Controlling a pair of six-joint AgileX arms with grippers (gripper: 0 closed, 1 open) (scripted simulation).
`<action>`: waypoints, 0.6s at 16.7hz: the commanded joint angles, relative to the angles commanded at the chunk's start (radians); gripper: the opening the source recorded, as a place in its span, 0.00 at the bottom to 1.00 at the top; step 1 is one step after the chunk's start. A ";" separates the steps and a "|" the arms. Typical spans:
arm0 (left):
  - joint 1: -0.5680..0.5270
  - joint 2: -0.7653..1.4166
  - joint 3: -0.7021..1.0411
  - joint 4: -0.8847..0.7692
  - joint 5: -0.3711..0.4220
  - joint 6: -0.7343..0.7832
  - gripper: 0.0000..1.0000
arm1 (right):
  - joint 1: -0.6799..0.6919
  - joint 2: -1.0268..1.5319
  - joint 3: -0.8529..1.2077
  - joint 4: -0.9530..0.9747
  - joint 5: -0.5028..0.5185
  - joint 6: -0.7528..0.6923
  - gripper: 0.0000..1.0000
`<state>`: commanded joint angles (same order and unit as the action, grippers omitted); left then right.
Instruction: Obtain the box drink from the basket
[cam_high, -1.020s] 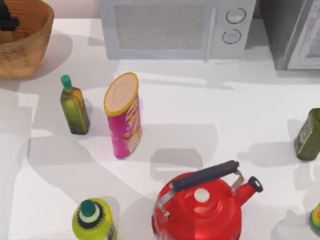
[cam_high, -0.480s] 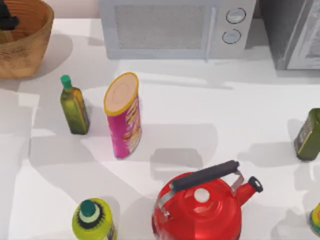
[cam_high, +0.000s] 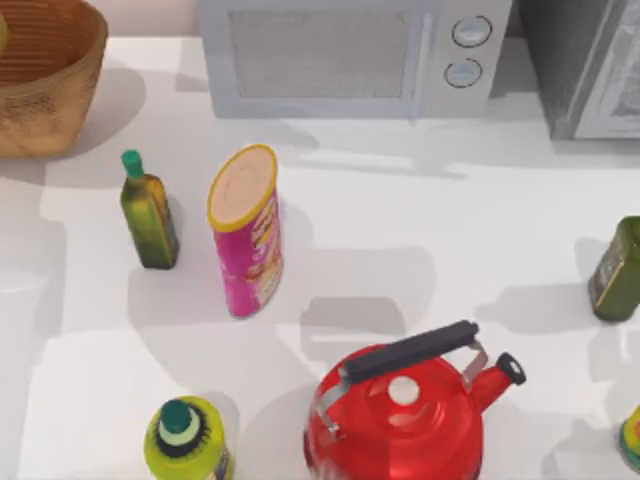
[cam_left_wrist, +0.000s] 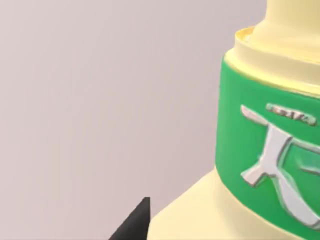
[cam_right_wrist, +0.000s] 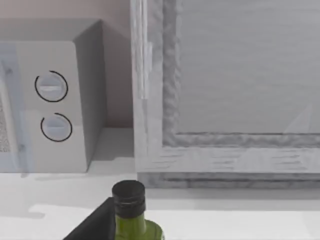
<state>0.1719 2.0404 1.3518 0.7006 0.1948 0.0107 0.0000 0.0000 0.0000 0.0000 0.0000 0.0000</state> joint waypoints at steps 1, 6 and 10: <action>0.000 -0.023 0.020 -0.041 0.000 0.001 0.00 | 0.000 0.000 0.000 0.000 0.000 0.000 1.00; -0.001 -0.101 0.090 -0.193 -0.002 0.003 0.00 | 0.000 0.000 0.000 0.000 0.000 0.000 1.00; -0.001 -0.107 0.095 -0.204 -0.002 0.003 0.00 | 0.000 0.000 0.000 0.000 0.000 0.000 1.00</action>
<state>0.1713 1.9338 1.4466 0.4969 0.1926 0.0139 0.0000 0.0000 0.0000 0.0000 0.0000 0.0000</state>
